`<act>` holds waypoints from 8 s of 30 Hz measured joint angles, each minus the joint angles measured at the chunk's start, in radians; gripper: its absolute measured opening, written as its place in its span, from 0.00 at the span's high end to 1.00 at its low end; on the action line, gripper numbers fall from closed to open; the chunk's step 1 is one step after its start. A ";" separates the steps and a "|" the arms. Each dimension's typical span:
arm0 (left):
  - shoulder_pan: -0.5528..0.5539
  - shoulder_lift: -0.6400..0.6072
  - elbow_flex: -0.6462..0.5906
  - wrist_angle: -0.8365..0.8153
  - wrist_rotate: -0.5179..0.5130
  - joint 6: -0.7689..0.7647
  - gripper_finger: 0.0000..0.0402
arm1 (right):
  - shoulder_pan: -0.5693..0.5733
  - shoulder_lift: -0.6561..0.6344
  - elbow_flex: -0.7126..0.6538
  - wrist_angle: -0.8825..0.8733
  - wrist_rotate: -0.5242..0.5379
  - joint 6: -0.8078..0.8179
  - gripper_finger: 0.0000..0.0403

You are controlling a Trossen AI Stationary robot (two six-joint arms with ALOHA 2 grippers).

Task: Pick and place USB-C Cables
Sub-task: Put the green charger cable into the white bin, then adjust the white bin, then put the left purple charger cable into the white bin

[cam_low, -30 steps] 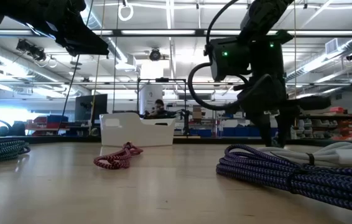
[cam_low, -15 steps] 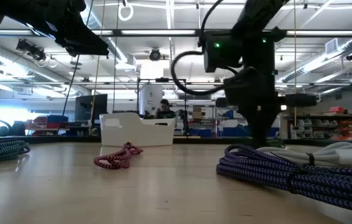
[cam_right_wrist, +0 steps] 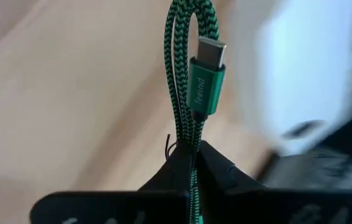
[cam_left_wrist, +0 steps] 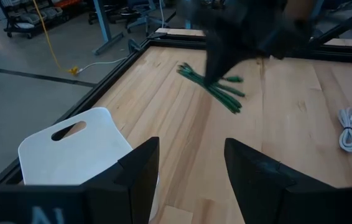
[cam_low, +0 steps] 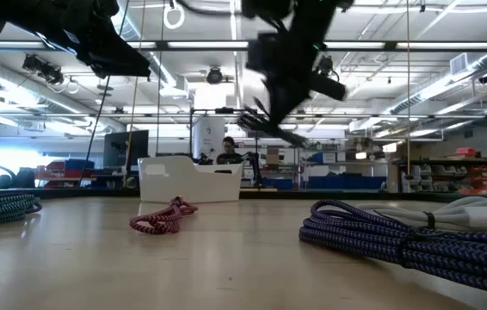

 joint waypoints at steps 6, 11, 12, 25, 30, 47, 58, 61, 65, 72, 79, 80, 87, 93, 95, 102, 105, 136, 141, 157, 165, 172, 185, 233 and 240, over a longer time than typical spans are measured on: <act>0.000 0.000 0.000 0.006 0.000 0.000 0.53 | -0.038 0.000 0.083 0.189 0.003 -0.097 0.98; 0.000 0.000 0.000 0.006 0.000 0.004 0.53 | -0.083 0.008 0.083 0.323 -0.086 -0.158 0.98; 0.000 0.000 0.000 0.007 0.000 0.008 0.53 | -0.091 0.017 0.084 0.360 -0.096 -0.162 0.98; 0.000 0.000 0.001 0.007 0.000 0.027 0.53 | -0.143 0.212 0.084 0.656 -0.184 -0.337 0.98; 0.000 0.000 0.001 0.006 0.000 0.027 0.53 | -0.164 0.263 0.085 0.725 -0.180 -0.361 0.98; -0.003 0.000 0.001 0.006 0.000 0.029 0.53 | -0.228 0.313 0.083 0.701 -0.168 -0.329 0.93; -0.006 0.000 0.001 0.006 0.000 0.028 0.53 | -0.228 0.313 0.083 0.674 -0.226 -0.310 0.70; -0.015 0.000 0.001 0.006 0.000 0.028 0.53 | -0.228 0.313 0.083 0.678 -0.196 -0.310 0.63; -0.024 0.000 0.000 0.006 0.000 0.028 0.53 | -0.223 0.307 0.083 0.679 -0.058 -0.315 0.56; -0.023 0.000 0.000 0.002 0.000 0.028 0.53 | -0.219 0.235 0.084 0.540 -0.152 -0.202 0.56; -0.023 0.000 0.000 0.002 0.000 0.028 0.53 | -0.247 0.234 0.084 0.381 -0.259 -0.089 0.56; -0.024 0.000 0.000 0.003 0.001 0.028 0.53 | -0.251 0.239 0.084 0.381 -0.261 -0.083 0.56; -0.023 0.000 0.000 0.006 0.000 0.028 0.53 | -0.274 0.247 0.083 0.393 -0.320 -0.070 0.56; -0.023 0.000 0.000 0.007 0.001 0.028 0.53 | -0.296 0.290 0.080 0.445 -0.309 -0.057 0.56; -0.025 0.000 0.000 0.006 0.000 0.028 0.53 | -0.301 0.300 0.077 0.441 -0.307 -0.059 0.56; -0.029 0.000 0.000 0.002 0.001 0.029 0.53 | -0.301 0.327 0.078 0.453 -0.318 -0.066 0.56; -0.028 0.000 0.000 0.001 0.000 0.034 0.53 | -0.301 0.328 0.079 0.428 -0.333 -0.058 0.56; -0.028 0.000 0.000 0.004 0.000 0.031 0.53 | -0.138 0.318 0.090 0.227 -0.307 0.065 0.58; -0.028 0.000 0.000 0.005 0.000 0.032 0.53 | -0.118 0.264 0.090 0.247 -0.293 0.083 0.58; -0.028 0.000 0.000 0.006 0.000 0.031 0.53 | -0.022 0.018 0.092 0.007 -0.360 0.534 0.58; -0.028 0.000 0.000 0.006 0.000 0.000 0.53 | 0.082 0.012 0.092 -0.182 -0.463 0.789 0.58; -0.029 0.000 0.000 0.007 0.037 -0.137 0.53 | 0.170 0.012 0.078 -0.230 -0.472 0.960 0.58; -0.261 0.000 0.001 -0.096 0.178 -0.659 0.53 | 0.314 0.014 -0.047 -0.177 -0.400 1.044 0.58; -0.582 0.789 0.171 -0.540 0.270 -1.196 0.53 | 0.193 0.015 -0.270 -0.050 -0.364 0.830 0.58; -0.584 0.790 0.170 -0.545 0.248 -1.182 0.60 | 0.195 0.015 -0.270 -0.075 -0.365 0.851 0.58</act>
